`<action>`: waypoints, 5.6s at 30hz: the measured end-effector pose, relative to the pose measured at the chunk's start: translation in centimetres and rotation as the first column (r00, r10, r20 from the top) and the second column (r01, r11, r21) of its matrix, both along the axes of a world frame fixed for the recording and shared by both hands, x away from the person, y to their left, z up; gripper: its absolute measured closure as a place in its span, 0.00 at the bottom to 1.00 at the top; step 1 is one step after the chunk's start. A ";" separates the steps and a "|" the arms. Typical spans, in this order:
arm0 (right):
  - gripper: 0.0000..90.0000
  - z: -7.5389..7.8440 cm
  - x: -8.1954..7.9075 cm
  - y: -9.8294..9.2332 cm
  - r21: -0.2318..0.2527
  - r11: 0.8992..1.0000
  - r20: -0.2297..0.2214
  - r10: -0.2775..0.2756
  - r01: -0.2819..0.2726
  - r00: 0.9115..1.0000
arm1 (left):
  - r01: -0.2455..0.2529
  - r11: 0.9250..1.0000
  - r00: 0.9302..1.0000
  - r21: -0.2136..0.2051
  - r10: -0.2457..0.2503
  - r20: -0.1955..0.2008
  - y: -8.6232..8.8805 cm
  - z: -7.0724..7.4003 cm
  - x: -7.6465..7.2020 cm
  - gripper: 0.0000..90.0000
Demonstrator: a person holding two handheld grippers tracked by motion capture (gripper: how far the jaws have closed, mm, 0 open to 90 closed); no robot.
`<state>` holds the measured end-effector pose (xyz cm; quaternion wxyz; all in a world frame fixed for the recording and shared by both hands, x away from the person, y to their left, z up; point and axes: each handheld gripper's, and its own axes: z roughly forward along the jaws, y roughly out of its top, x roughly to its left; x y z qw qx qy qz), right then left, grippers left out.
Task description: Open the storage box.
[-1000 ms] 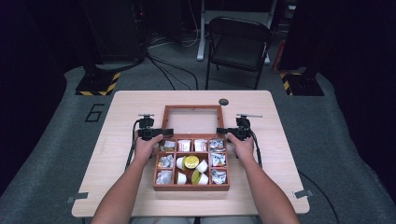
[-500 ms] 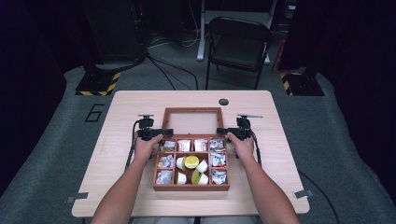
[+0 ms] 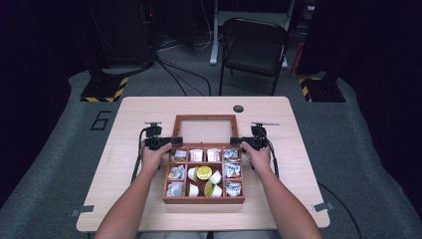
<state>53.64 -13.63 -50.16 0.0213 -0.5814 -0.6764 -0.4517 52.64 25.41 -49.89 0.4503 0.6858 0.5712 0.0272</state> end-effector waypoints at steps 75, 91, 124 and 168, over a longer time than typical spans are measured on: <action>0.44 2.7 -11.7 11.0 -0.391 0.820 0.151 0.504 -0.417 0.850 | 0.020 1.000 0.986 0.017 -0.022 0.167 2.8 5.7 -10.2 0.36; 0.33 2.2 -11.6 11.6 -0.409 0.804 0.099 0.509 -0.431 0.855 | 0.022 1.000 0.985 0.014 -0.024 0.171 2.8 5.9 -10.3 0.36; 0.41 1.3 -11.0 12.9 -0.428 0.779 0.058 0.529 -0.458 0.847 | 0.014 1.000 0.985 0.009 -0.015 0.169 3.2 5.7 -10.5 0.36; 0.42 6.8 -11.3 7.0 -0.344 0.865 0.159 0.438 -0.366 0.885 | 0.050 0.999 0.984 0.000 -0.049 0.169 2.2 5.6 -8.8 0.39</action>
